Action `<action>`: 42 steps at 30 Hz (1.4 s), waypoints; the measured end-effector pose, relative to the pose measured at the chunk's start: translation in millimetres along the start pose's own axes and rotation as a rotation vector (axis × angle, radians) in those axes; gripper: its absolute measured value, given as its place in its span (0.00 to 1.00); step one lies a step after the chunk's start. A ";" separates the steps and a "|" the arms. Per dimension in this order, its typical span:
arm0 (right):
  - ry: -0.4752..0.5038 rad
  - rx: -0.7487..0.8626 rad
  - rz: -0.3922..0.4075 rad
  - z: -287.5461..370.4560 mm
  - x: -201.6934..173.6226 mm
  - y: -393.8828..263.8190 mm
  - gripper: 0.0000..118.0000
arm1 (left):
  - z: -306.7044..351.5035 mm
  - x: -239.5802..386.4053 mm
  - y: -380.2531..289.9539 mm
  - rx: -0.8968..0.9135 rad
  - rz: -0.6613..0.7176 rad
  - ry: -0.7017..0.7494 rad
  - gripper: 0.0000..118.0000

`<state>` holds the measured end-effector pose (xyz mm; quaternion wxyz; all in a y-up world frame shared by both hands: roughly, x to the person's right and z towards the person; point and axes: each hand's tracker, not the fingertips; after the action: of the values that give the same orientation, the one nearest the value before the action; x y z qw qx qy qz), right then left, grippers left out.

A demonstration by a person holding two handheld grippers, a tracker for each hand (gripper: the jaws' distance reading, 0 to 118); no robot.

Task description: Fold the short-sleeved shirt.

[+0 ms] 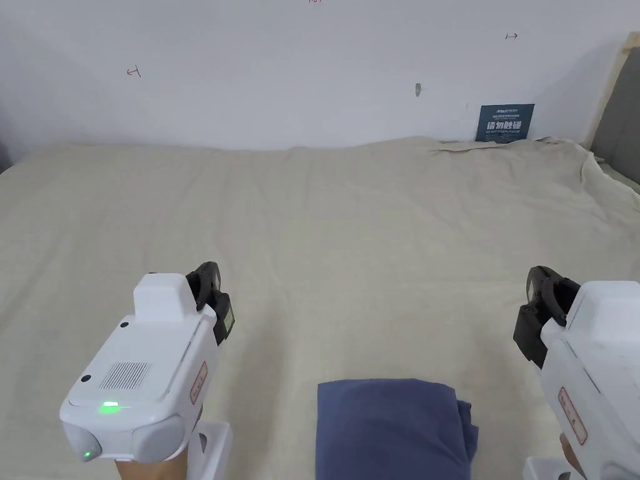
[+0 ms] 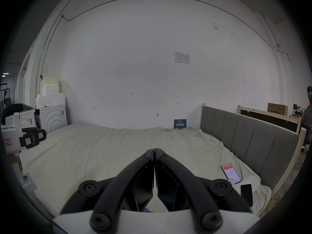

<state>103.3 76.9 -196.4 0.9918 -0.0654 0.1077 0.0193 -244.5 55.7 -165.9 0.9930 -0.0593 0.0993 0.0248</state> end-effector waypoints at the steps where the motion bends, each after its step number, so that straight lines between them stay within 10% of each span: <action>1: 0.000 0.000 -0.001 0.1 -0.6 0.4 0.00 | 0.0 -0.2 -0.3 -0.003 0.004 -0.001 0.00; 42: 0.054 -0.498 0.043 -74.5 -45.7 -252.0 0.00 | -20.4 -9.0 -88.0 -0.469 0.186 -0.180 0.00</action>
<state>56.2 -183.9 -227.0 0.9412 -0.3061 0.1272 0.0648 -251.9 -34.4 -174.0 0.9504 -0.2757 0.0074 0.1436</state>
